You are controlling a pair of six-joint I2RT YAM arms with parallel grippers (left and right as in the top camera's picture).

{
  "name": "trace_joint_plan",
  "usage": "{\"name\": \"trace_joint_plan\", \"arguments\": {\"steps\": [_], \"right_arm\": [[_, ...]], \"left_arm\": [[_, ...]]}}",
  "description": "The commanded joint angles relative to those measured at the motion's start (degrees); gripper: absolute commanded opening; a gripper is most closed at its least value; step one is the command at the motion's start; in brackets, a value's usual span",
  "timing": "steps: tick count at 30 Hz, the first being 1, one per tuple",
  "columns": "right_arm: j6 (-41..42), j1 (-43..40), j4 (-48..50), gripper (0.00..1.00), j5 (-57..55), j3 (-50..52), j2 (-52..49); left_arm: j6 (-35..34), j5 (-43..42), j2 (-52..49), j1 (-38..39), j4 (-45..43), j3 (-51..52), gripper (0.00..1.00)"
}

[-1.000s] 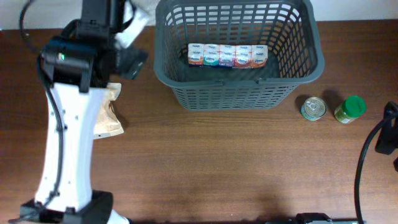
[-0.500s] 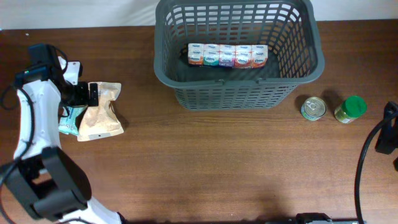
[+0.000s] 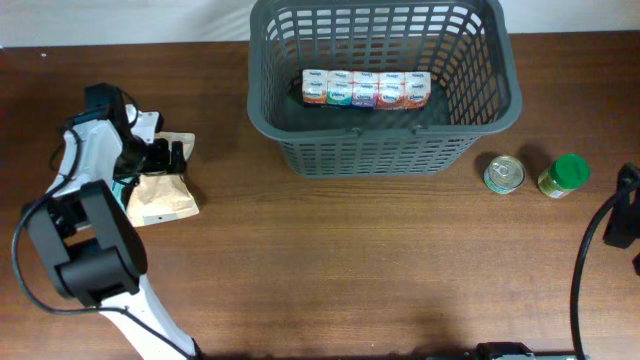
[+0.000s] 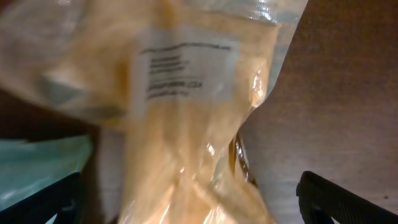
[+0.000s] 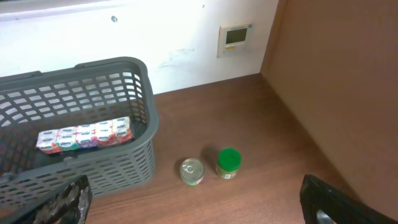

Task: Pack container
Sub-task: 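Grasp the tan pouch with the left gripper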

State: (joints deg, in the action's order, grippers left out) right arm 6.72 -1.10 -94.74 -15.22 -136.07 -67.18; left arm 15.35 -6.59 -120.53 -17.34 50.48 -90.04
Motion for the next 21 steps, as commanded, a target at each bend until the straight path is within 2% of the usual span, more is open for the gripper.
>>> {"name": "trace_joint_plan", "arguments": {"steps": [1, 5, 6, 7, 9, 10, 12, 16, 21], "right_arm": [[0.4, -0.5, 0.2, 0.99, -0.9, 0.0, 0.0], [0.4, -0.5, 0.2, 0.99, -0.9, 0.0, 0.0], [0.4, -0.5, 0.2, 0.99, -0.9, 0.0, 0.0], [0.4, -0.5, 0.2, 0.99, -0.9, 0.0, 0.0], [0.4, -0.5, 0.2, 0.99, -0.9, 0.0, 0.0], [0.4, -0.5, 0.2, 0.99, -0.9, 0.0, 0.0], [0.4, -0.5, 0.2, 0.99, -0.9, 0.0, 0.0], [0.4, -0.5, 0.2, 0.99, -0.9, 0.0, 0.0], [0.4, -0.5, 0.2, 0.99, -0.9, 0.0, 0.0]], "left_arm": [[-0.3, -1.2, -3.2, 0.0, -0.2, 0.5, 0.99], [-0.7, -1.9, -5.2, 0.3, 0.2, 0.6, 0.99], [-1.0, -1.8, -5.2, 0.4, 0.2, 0.6, 0.98], [-1.0, -1.8, -5.2, 0.5, 0.2, 0.7, 0.91], [-1.0, -1.8, -5.0, 0.9, 0.3, 0.5, 0.54], [-1.0, -1.8, -5.0, 1.1, 0.5, 0.3, 0.31], [-1.0, -1.8, -5.0, 1.6, 1.9, -0.8, 0.02], [-1.2, -1.8, -4.3, 2.5, 8.5, -7.0, 0.02], [-1.2, -1.8, -1.7, 4.0, 18.2, -21.5, 0.02]]}}
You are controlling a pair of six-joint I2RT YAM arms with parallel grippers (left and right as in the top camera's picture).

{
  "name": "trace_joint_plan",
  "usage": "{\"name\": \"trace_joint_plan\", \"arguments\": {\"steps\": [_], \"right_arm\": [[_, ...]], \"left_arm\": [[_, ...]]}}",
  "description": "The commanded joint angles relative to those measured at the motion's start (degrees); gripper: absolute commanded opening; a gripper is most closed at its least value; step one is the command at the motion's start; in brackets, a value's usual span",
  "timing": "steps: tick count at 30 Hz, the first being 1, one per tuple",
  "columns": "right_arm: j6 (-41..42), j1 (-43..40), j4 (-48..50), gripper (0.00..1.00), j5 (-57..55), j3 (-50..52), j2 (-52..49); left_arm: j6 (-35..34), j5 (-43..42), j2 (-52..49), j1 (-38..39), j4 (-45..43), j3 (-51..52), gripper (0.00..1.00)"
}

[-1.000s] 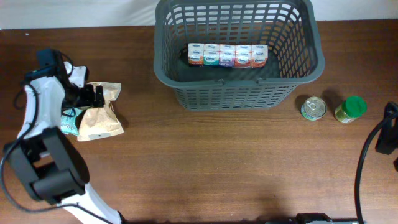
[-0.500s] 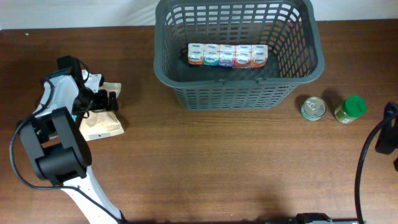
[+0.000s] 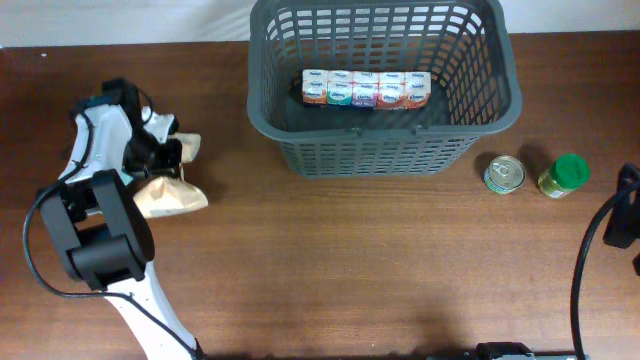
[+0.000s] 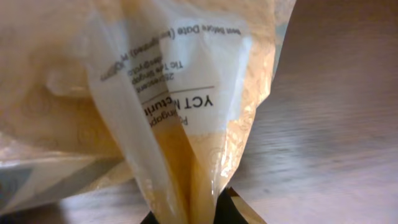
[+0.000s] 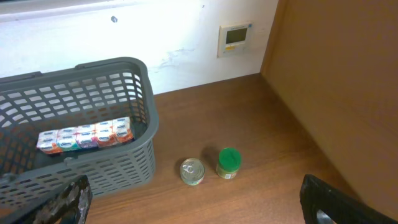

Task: Pack container
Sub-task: 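Grasp the tan pouch with the left gripper, then carry the tan pouch into the basket and release it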

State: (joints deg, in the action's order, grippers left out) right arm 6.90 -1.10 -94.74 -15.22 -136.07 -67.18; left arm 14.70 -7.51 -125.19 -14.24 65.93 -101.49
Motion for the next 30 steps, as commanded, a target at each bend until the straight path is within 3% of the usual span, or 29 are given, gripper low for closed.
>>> {"name": "trace_joint_plan", "arguments": {"steps": [1, 8, 13, 23, 25, 30], "right_arm": [[0.2, -0.5, 0.2, 0.99, -0.9, 0.0, 0.0], [0.2, -0.5, 0.2, 0.99, -0.9, 0.0, -0.1], [0.2, -0.5, 0.2, 0.99, -0.9, 0.0, -0.1], [0.2, -0.5, 0.2, 0.99, -0.9, 0.0, -0.1], [0.2, -0.5, 0.2, 0.99, -0.9, 0.0, -0.1], [0.2, -0.5, 0.2, 0.99, -0.9, 0.0, -0.1]], "left_arm": [[-0.5, -0.9, 3.7, 1.3, 4.3, -13.4, 0.02], [-0.4, -0.9, 11.1, 7.6, 6.5, -39.4, 0.02], [9.5, -1.4, 14.3, 18.1, 1.1, -51.5, 0.02], [48.6, -3.9, 9.3, 42.1, -4.1, -51.8, 0.01], [51.6, -3.8, 6.0, 44.4, -5.9, -51.3, 0.02], [51.6, -4.3, -5.4, 47.3, -9.6, -51.3, 0.02]]}}
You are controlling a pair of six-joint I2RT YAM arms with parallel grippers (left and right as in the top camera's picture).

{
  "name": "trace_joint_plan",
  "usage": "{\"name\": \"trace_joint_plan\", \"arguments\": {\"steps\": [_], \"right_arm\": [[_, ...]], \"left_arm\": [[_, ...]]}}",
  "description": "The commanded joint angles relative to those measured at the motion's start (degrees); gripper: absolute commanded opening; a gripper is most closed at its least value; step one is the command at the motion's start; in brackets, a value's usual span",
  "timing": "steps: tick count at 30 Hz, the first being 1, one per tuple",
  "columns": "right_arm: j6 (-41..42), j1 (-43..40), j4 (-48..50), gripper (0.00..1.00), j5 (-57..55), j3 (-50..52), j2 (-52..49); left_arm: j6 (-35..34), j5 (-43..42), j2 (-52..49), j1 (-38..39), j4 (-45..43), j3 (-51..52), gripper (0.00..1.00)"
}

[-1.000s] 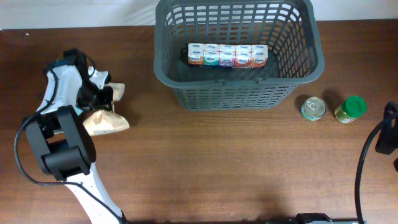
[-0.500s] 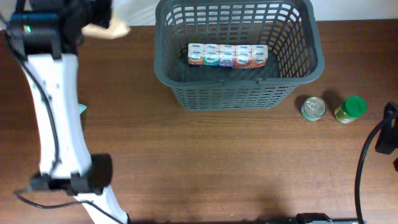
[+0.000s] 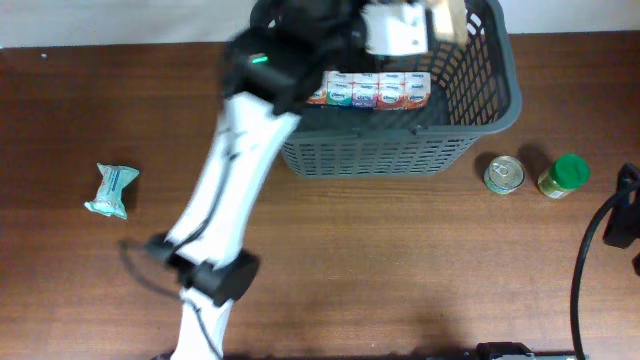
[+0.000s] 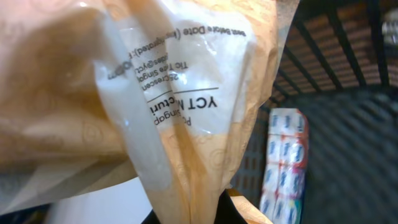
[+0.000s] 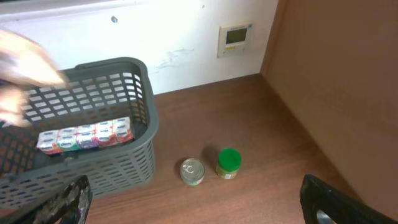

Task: Pack container
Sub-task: 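Carry the tan pouch into the basket and release it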

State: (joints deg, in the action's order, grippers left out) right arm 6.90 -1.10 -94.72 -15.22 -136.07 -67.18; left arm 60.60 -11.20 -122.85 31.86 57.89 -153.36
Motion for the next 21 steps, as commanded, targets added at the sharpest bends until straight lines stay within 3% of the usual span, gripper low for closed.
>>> {"name": "trace_joint_plan", "arguments": {"steps": [1, 8, 14, 16, 17, 18, 21], "right_arm": [[0.2, -0.5, 0.2, 0.99, -0.9, 0.0, -0.1], [0.2, -0.5, 0.2, 0.99, -0.9, 0.0, -0.1], [0.2, -0.5, 0.2, 0.99, -0.9, 0.0, -0.1], [0.2, -0.5, 0.2, 0.99, -0.9, 0.0, -0.1], [0.2, -0.5, 0.2, 0.99, -0.9, 0.0, -0.1], [0.2, -0.5, 0.2, 0.99, -0.9, 0.0, -0.1], [0.2, -0.5, 0.2, 0.99, -0.9, 0.0, -0.1]], "left_arm": [[5.7, -1.5, -9.9, 1.5, -1.5, 0.6, 0.01], [3.7, -3.2, -18.0, 3.7, 0.9, 0.6, 0.02], [3.1, -3.5, -20.9, 6.0, 8.2, 0.7, 0.02], [1.3, -3.4, -20.9, 6.7, 9.7, 0.7, 0.25], [-0.2, -2.9, -20.9, 6.9, 9.4, 0.6, 0.53], [-2.3, -1.8, -20.8, 7.1, 8.7, 0.5, 0.99], [-13.1, 5.3, -20.5, 7.3, 6.5, -1.6, 0.99]]}}
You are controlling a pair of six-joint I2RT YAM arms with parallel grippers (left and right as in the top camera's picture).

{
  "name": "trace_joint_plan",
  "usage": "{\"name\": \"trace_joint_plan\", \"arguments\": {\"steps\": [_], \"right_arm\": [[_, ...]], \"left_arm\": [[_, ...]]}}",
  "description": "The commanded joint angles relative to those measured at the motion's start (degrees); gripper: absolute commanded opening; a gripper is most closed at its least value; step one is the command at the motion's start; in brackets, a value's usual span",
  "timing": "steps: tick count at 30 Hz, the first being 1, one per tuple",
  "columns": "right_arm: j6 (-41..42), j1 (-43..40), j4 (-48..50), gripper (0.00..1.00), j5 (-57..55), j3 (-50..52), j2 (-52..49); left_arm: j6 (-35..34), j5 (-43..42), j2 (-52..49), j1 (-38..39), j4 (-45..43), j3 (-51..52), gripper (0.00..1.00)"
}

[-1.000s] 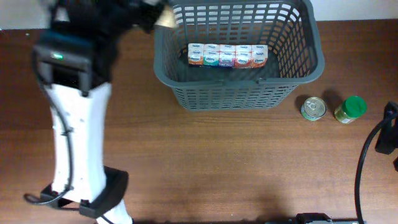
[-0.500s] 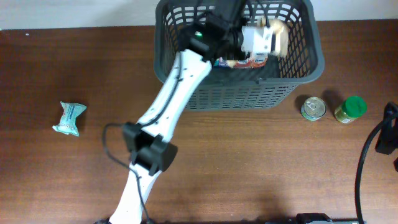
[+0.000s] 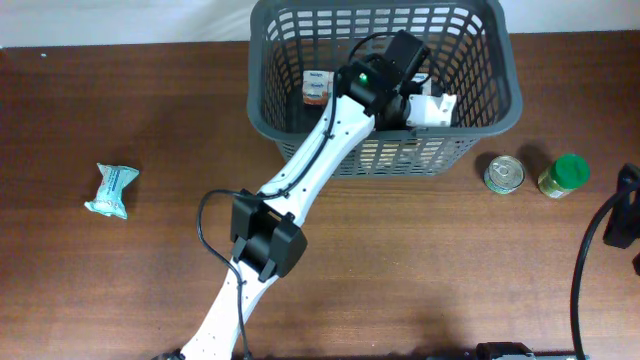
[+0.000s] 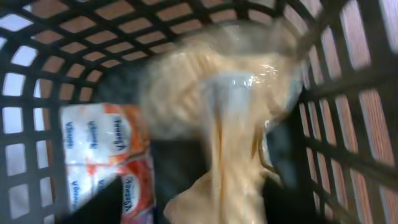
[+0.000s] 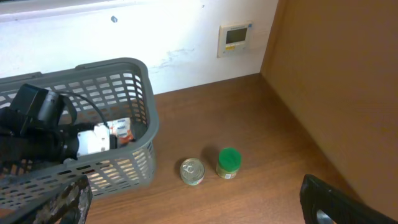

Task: Pack container
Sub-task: 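Carry the tan pouch into the basket and release it, then grasp the mint-green pouch with the left gripper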

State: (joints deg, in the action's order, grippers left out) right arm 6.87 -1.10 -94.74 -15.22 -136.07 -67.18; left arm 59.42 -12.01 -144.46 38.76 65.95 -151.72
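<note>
The grey basket (image 3: 265, 110) stands at the back of the table. My left gripper (image 3: 425, 105) is down inside its right half. In the left wrist view a tan bag (image 4: 230, 118), blurred, lies against the basket's right wall beside the drink cartons (image 4: 106, 155). The left gripper (image 4: 199, 211) looks open, its dark fingers spread on either side of the bag's near end. From overhead the arm hides the bag and most of the cartons (image 3: 318, 88). My right gripper (image 5: 193, 199) is open and empty at the table's right edge (image 3: 625, 210).
A tin can (image 3: 503, 174) and a green-lidded jar (image 3: 564, 175) stand on the table right of the basket. A teal packet (image 3: 110, 190) lies far left. A brown wall (image 5: 336, 81) rises beyond the table's right side.
My left gripper was shut on the tan bag above the basket's back right rim. Now it is low inside the basket, the bag sits by the cartons, and the fingers look apart.
My left gripper was open around the tan bag at the table's left, over the teal packet. Then it was shut on the bag there. Later it held the bag above the basket, the packet left behind. Now the bag is inside the basket. The right arm stayed still.
</note>
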Motion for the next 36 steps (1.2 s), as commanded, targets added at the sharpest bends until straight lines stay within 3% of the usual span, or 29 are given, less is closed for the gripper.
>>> {"name": "trace_joint_plan", "arguments": {"steps": [1, 5, 10, 13, 18, 28, 33, 36], "right_arm": [[0.3, -0.5, 0.2, 0.99, -0.9, 0.0, -0.1], [0.3, -0.5, 0.2, 0.99, -0.9, 0.0, -0.1], [0.3, -0.5, 0.2, 0.99, -0.9, 0.0, -0.1], [0.3, -0.5, 0.2, 0.99, -0.9, 0.0, -0.1], [0.3, -0.5, 0.2, 0.99, -0.9, 0.0, -0.1], [0.3, -0.5, 0.2, 0.99, -0.9, 0.0, -0.1], [0.3, -0.5, 0.2, 0.99, -0.9, 0.0, -0.1], [0.3, -0.5, 0.2, 0.99, -0.9, 0.0, -0.1]], "left_arm": [[-15.9, 8.9, 1.4, 0.2, -1.5, -4.9, 0.99], [-26.5, 14.6, 4.4, -3.0, 2.8, -15.0, 0.99], [-38.0, 14.9, 12.4, -11.1, 11.8, -26.7, 0.99], [-42.5, 17.1, 17.6, -19.8, 17.6, -28.1, 0.91], [-47.4, 16.7, 19.6, -34.3, 26.6, -25.9, 0.95], [-48.3, 18.3, 27.3, -53.4, 29.9, 0.6, 0.99], [-43.1, 8.3, 27.3, -63.3, 27.1, 14.6, 0.99], [-38.0, 3.8, 27.3, -68.7, 20.1, 26.8, 0.99]]}}
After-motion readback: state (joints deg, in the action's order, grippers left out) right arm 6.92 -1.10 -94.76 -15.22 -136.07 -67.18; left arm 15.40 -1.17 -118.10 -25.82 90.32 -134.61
